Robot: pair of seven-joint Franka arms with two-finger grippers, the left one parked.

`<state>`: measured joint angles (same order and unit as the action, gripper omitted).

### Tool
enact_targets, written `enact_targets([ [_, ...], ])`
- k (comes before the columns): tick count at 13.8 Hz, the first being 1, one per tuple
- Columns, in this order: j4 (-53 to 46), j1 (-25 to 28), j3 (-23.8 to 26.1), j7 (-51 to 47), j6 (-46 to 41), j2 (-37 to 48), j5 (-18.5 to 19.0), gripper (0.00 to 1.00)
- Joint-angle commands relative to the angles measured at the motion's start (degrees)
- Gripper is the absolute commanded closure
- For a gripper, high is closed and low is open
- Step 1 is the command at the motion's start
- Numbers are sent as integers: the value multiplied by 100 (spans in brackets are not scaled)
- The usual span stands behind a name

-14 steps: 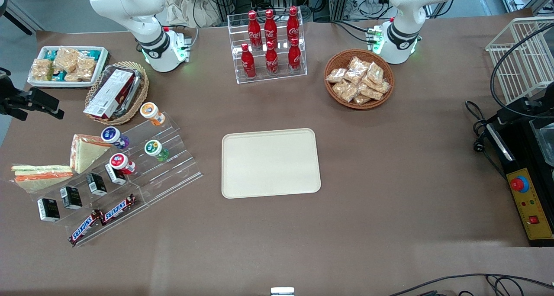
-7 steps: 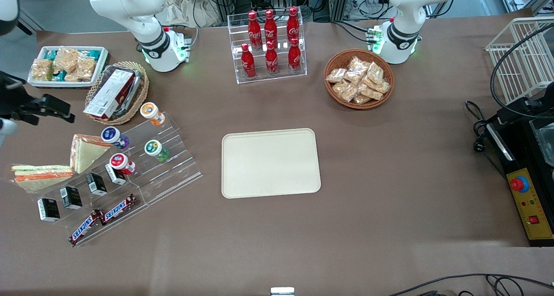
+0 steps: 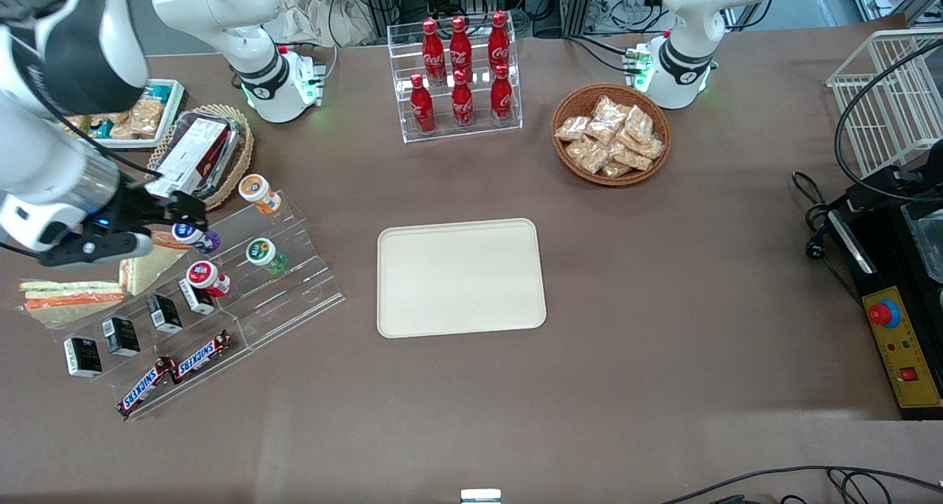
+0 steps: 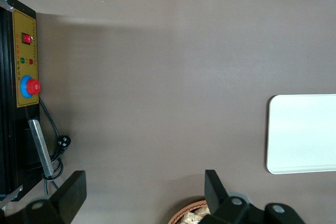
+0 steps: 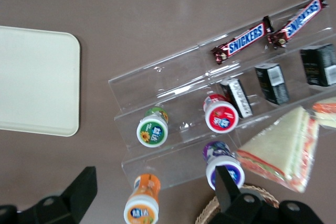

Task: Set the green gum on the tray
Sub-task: 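Move the right gripper over the green-labelled bottle in the acrylic rack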

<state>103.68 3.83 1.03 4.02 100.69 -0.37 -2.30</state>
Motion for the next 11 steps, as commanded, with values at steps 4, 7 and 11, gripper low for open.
enact_targets([
  [4,1381,-41,28,661,1170,362,-77,0],
  [7,2119,-41,28,749,2013,380,-77,0],
  [11,2771,64,28,741,2946,257,-77,0],
])
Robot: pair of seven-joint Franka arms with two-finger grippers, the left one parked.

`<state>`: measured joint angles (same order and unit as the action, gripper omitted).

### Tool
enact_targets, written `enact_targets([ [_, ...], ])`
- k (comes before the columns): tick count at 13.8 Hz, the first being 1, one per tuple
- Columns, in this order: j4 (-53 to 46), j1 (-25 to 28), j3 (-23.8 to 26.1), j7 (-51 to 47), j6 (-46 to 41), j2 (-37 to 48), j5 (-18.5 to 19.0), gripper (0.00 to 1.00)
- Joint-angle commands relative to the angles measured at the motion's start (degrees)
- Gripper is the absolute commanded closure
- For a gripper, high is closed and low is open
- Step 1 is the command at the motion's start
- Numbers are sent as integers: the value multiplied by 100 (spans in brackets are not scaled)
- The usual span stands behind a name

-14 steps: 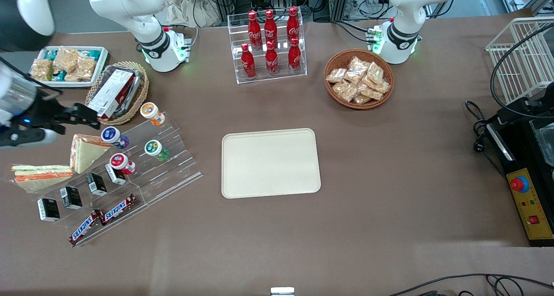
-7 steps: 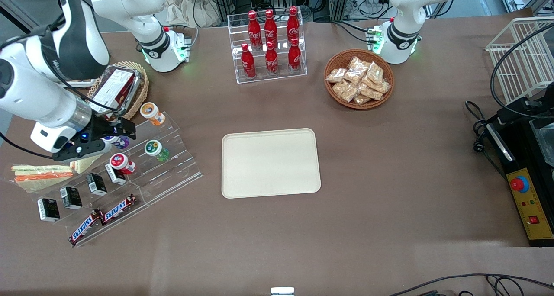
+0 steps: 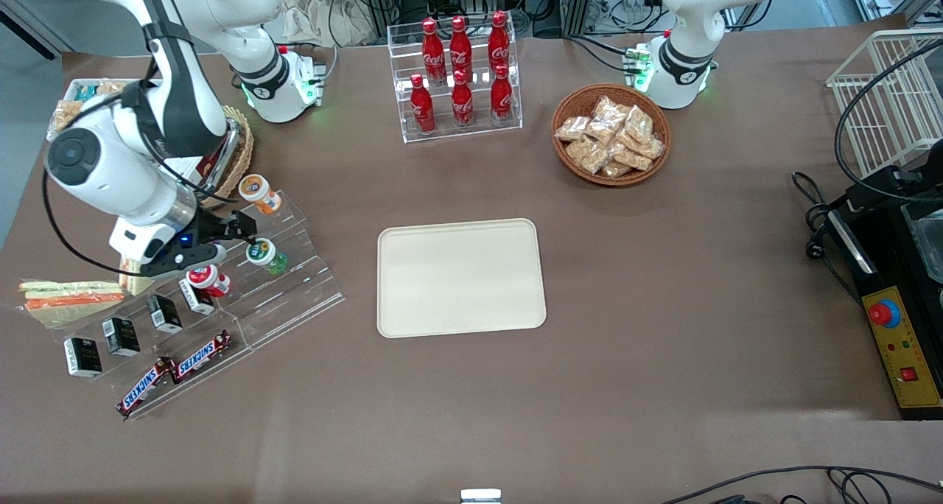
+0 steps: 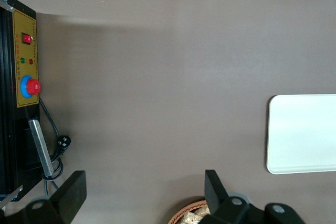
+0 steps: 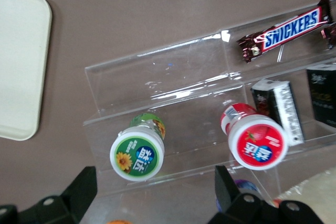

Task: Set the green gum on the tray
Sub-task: 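Lower the right gripper and close it on the green-labelled bottle's cap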

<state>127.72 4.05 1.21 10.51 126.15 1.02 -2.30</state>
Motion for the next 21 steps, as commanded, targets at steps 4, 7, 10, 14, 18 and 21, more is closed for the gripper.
enact_targets([
  [4,403,95,11,21,655,-102,-86,0],
  [7,412,218,11,-32,761,-208,-235,0],
  [10,464,306,11,-111,954,-304,-297,0],
  [14,701,333,11,-129,1253,-305,-297,0],
  [18,790,333,2,-32,1254,-217,-288,62],
  [21,772,333,2,-5,1183,-208,-288,98],
])
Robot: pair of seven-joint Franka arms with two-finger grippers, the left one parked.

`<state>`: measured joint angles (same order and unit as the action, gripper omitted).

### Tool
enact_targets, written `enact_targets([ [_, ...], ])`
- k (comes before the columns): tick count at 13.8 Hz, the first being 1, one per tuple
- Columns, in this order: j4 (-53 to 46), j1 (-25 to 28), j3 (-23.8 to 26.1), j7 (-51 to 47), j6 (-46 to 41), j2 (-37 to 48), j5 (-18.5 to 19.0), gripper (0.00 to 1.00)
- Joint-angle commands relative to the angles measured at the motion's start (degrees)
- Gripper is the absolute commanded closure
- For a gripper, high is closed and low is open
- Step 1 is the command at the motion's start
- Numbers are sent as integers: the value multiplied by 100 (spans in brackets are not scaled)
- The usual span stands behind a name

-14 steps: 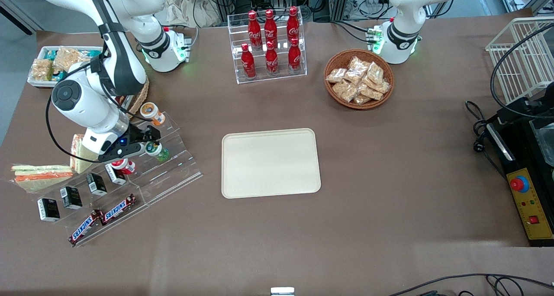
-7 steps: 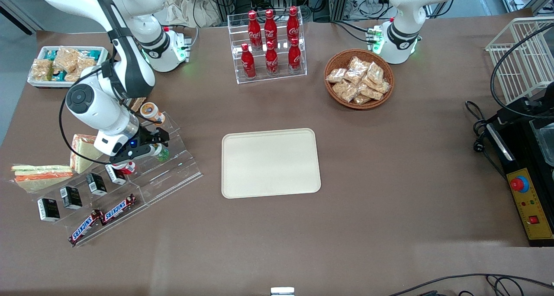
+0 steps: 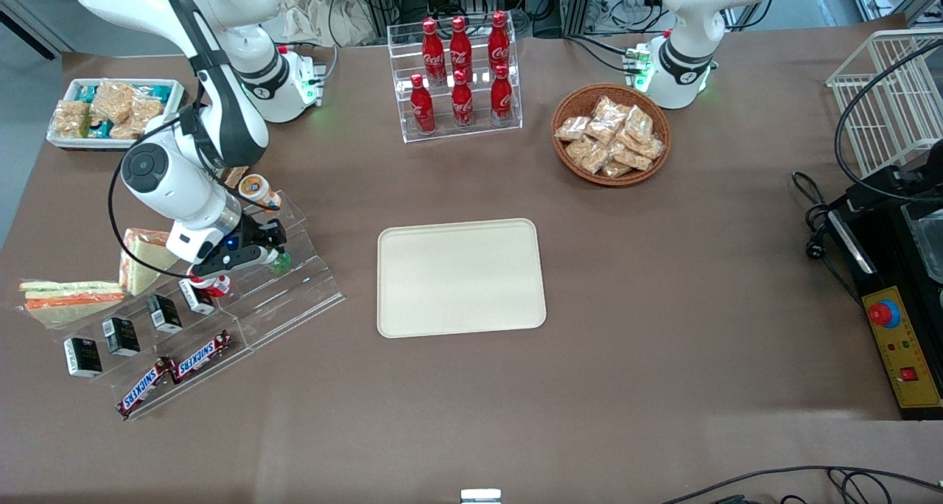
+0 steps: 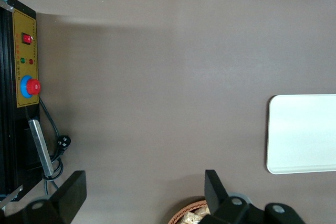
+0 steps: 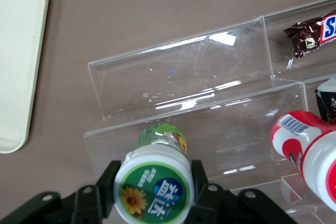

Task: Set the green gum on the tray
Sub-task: 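Lower the right gripper and close it on the green-labelled bottle's cap, then lift the green-labelled bottle up out of the rack slot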

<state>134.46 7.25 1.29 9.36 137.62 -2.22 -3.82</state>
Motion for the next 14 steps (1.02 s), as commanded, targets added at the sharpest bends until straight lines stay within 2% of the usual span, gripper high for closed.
enact_targets([
  [1,80,4,-15,102,37,117,-136,99],
  [4,-121,13,-6,14,-138,257,-145,99],
  [11,-2799,74,11,-548,-3430,284,-145,99],
  [14,-3714,354,-6,-1170,-4321,258,-145,99],
])
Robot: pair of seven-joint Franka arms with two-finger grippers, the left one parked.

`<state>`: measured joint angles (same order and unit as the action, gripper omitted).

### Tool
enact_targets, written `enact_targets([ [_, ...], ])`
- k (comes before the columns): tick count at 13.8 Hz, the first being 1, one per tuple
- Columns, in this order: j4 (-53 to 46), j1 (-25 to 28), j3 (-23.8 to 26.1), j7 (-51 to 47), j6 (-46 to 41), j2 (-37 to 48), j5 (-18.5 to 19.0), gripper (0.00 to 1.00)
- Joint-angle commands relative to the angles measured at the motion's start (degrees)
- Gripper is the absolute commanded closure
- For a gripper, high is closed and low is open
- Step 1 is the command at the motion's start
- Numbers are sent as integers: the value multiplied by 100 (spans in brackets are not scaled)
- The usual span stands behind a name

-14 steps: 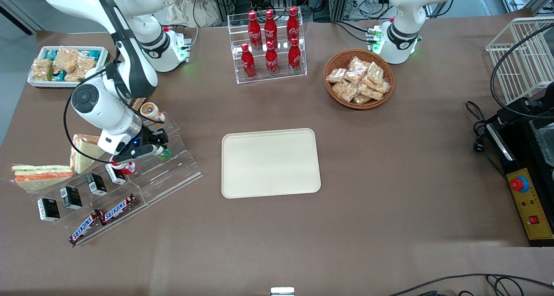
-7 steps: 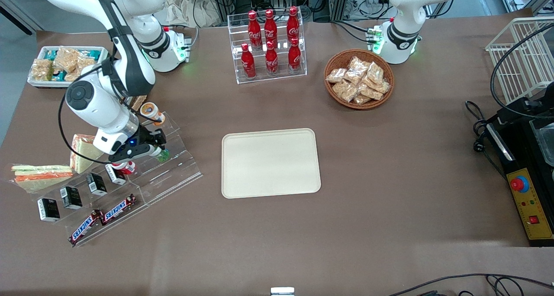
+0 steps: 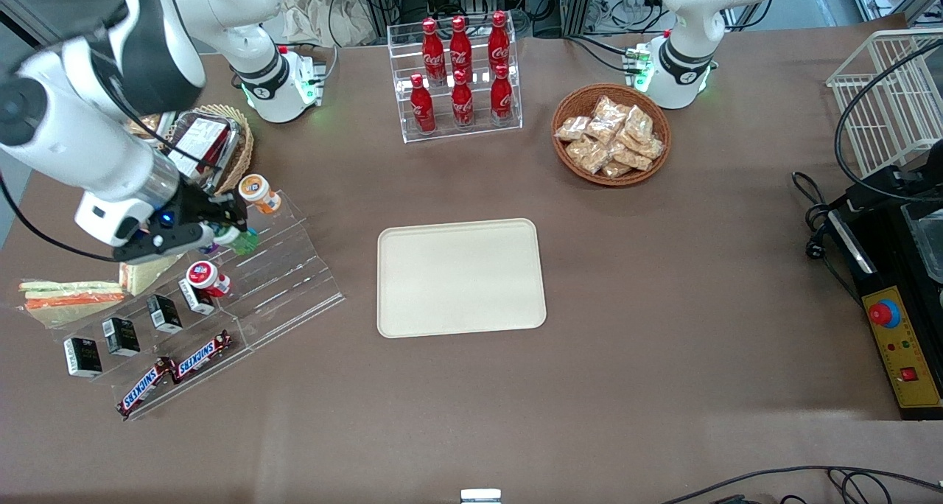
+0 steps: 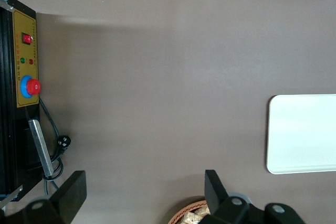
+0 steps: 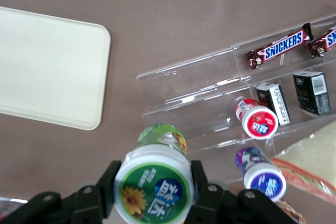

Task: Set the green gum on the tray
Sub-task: 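Lift the green-labelled bottle up out of the rack slot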

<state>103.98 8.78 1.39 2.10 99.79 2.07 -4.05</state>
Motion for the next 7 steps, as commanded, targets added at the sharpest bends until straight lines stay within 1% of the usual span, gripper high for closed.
enact_targets([
  [1,-834,377,-16,-857,-652,-190,-122,99],
  [5,-932,1115,-8,-2615,-548,-444,-157,99],
  [7,-897,1397,-8,-3292,-15,-707,-385,99],
])
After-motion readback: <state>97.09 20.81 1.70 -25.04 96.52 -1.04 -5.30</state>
